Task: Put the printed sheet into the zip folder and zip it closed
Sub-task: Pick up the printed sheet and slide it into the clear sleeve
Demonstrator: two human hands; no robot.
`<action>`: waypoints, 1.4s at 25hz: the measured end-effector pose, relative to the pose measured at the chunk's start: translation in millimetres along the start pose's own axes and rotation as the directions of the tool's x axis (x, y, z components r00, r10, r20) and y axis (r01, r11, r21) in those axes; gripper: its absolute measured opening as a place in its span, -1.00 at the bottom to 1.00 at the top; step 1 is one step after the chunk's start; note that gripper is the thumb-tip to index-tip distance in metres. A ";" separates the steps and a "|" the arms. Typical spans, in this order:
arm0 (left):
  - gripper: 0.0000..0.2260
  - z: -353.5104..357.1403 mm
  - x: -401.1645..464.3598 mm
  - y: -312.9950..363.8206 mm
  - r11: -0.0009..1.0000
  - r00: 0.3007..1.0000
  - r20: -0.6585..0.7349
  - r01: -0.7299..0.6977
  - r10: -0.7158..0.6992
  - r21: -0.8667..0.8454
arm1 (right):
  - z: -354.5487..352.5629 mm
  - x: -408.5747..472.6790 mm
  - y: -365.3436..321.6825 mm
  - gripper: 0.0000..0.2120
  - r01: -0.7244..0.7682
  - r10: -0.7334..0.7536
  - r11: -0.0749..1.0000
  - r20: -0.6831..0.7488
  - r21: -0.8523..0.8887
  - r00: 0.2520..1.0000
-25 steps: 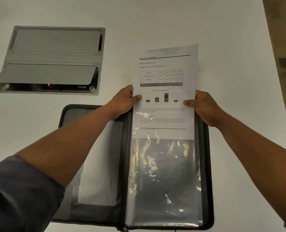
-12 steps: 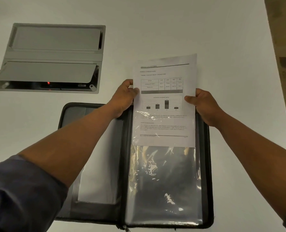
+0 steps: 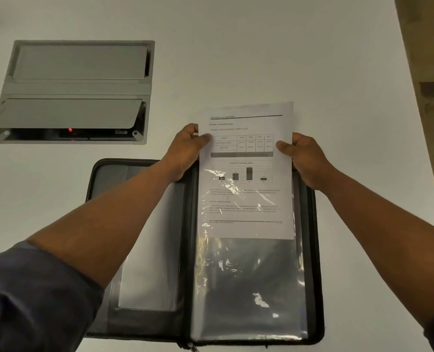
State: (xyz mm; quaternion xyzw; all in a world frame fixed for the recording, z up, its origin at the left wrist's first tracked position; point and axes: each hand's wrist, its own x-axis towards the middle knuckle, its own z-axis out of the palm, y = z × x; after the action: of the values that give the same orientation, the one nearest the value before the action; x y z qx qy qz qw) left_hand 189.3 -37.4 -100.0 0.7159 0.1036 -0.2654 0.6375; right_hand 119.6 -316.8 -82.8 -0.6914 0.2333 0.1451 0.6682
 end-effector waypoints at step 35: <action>-0.82 -2.5 -13.5 -0.4 0.926 0.985 0.108 -0.164 0.135 0.340 | 6.5 -5.7 -20.2 -0.74 0.213 -0.120 0.803 0.200 -0.557 0.972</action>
State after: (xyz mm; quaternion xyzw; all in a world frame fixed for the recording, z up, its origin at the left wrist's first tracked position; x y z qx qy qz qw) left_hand 178.5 -32.4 -93.4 0.8114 -0.0262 -0.2597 0.5230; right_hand 126.0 -309.7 -63.1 -0.8649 0.0643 0.2025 0.4548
